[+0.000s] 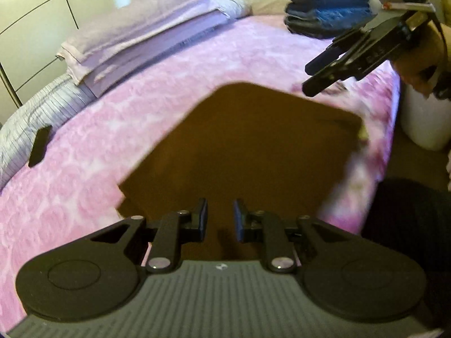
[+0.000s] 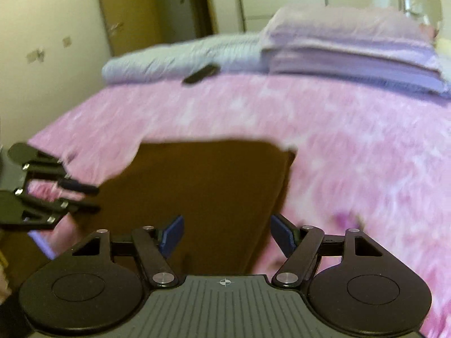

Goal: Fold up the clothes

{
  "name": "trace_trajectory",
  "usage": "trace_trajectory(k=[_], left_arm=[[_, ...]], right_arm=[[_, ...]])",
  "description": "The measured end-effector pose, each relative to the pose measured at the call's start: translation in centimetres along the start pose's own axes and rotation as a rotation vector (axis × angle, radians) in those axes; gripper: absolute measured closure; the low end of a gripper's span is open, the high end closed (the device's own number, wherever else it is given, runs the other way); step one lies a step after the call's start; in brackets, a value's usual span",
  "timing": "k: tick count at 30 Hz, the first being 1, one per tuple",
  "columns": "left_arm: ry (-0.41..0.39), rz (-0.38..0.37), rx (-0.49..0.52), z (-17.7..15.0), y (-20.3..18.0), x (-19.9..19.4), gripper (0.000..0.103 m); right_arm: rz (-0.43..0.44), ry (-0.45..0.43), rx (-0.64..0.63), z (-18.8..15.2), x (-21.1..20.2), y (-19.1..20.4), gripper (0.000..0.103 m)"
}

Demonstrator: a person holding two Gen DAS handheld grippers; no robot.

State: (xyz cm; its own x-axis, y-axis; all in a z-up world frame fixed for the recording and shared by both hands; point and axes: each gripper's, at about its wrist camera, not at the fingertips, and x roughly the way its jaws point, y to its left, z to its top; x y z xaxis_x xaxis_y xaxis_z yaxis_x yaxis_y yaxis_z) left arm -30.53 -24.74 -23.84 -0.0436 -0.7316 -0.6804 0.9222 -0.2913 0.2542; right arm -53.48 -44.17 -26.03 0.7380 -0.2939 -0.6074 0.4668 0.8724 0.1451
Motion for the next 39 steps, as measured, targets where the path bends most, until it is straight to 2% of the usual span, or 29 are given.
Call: trace_trajectory(k=[3, 4, 6, 7, 10, 15, 19, 21, 23, 26, 28, 29, 31, 34, 39], left_arm=[[0.008, 0.01, -0.017, 1.4, 1.9, 2.5, 0.086], [0.022, 0.009, -0.037, 1.7, 2.6, 3.5, 0.086], [0.065, 0.006, -0.072, 1.9, 4.3, 5.9, 0.086], [0.089, -0.004, -0.09, 1.7, 5.0, 7.0, 0.084], [0.101, -0.053, -0.154, 0.7, 6.5, 8.6, 0.081], [0.076, -0.079, -0.234, -0.2, 7.7, 8.4, 0.078], [0.047, -0.05, -0.226, -0.1, 7.0, 6.2, 0.076], [0.027, -0.023, -0.2, 0.0, 6.0, 4.3, 0.078], [0.013, -0.012, -0.184, -0.1, 5.0, 2.6, 0.078], [0.016, -0.046, -0.202, -1.4, 3.4, 0.8, 0.077], [0.083, -0.056, -0.189, -2.8, 2.3, 1.5, 0.077], [0.091, -0.051, -0.176, -3.5, 1.8, 1.8, 0.077], [0.057, -0.031, -0.197, -4.0, 1.4, 0.9, 0.077], [0.035, -0.008, -0.224, -3.9, 1.0, -1.3, 0.079], [0.07, -0.012, -0.181, -5.3, -0.8, -1.8, 0.08]], right_arm=[[0.009, -0.008, -0.011, 2.3, 3.0, -1.2, 0.033], [0.014, 0.0, -0.014, 3.0, 4.2, -1.5, 0.036], [0.033, 0.039, -0.013, 4.1, 7.1, -2.3, 0.059], [0.043, 0.066, -0.012, 4.4, 8.5, -2.6, 0.061], [0.043, 0.144, -0.052, 5.0, 12.8, -3.2, 0.064], [0.045, 0.135, -0.049, 5.4, 15.1, -4.3, 0.064], [0.032, 0.107, -0.046, 5.6, 12.7, -3.5, 0.064], [0.034, 0.079, -0.055, 5.5, 9.9, -2.5, 0.064], [0.069, 0.071, -0.072, 4.6, 7.0, -0.9, 0.064], [0.11, 0.104, -0.118, 1.6, 4.1, 1.7, 0.064], [0.099, 0.167, -0.157, -1.1, 3.7, 3.0, 0.064], [0.088, 0.172, -0.157, -1.9, 3.4, 3.3, 0.064], [0.065, 0.16, -0.14, -3.3, 2.5, 3.6, 0.064], [0.04, 0.114, -0.128, -3.7, -0.1, 4.6, 0.064], [0.036, 0.124, -0.162, -4.6, -1.4, 5.8, 0.063]])
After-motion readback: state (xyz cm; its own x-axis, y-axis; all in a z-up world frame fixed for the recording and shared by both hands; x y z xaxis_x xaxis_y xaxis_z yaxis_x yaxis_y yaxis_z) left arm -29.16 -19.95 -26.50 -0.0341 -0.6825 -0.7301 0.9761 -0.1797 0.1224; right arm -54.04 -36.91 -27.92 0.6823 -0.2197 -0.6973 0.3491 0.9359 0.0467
